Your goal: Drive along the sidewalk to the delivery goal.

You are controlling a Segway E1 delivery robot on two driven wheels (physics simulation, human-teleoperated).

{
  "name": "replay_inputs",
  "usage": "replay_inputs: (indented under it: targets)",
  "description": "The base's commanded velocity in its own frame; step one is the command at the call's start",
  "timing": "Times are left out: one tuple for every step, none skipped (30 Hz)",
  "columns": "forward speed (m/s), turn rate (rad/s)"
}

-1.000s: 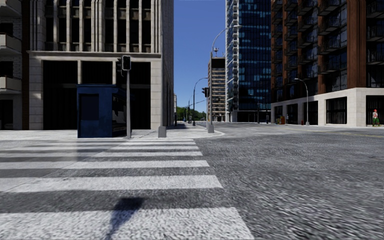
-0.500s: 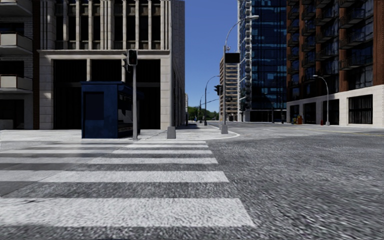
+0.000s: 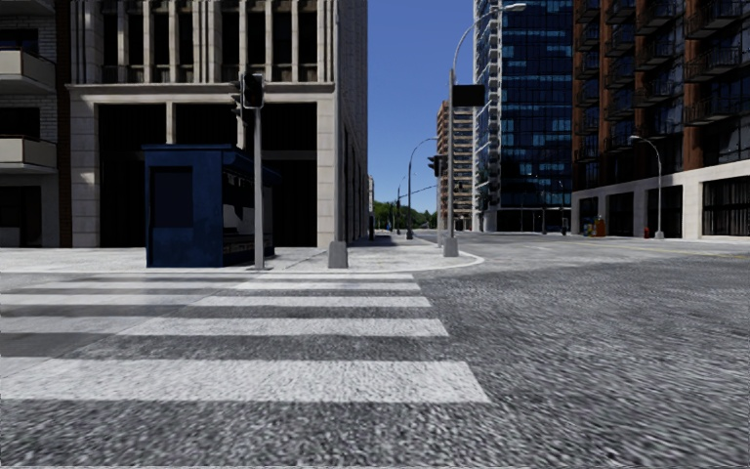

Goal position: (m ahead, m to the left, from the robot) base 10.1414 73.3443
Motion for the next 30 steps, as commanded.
replay_inputs:
  targets:
    - [1.55, 0.0]
    - [1.55, 0.0]
    - [1.55, 0.0]
    - [1.55, 0.0]
    - [1.55, 0.0]
    - [1.55, 0.0]
    - [1.55, 0.0]
    - [1.62, 0.0]
    - [2.0, 0.0]
    - [2.0, 0.0]
    - [2.0, 0.0]
    - [2.0, 0.0]
    - [2.0, 0.0]
    - [2.0, 0.0]
    - [2.0, 0.0]
    - [2.0, 0.0]
    - [2.0, 0.0]
    - [2.0, 0.0]
    - [2.0, 0.0]
    - [2.0, 0.0]
    - [2.0, 0.0]
    - [2.0, 0.0]
    - [2.0, 0.0]
    - [2.0, 0.0]
    - [2.0, 0.0]
    - [2.0, 0.0]
    - [2.0, 0.0]
    - [2.0, 0.0]
    - [2.0, 0.0]
    - [2.0, 0.0]
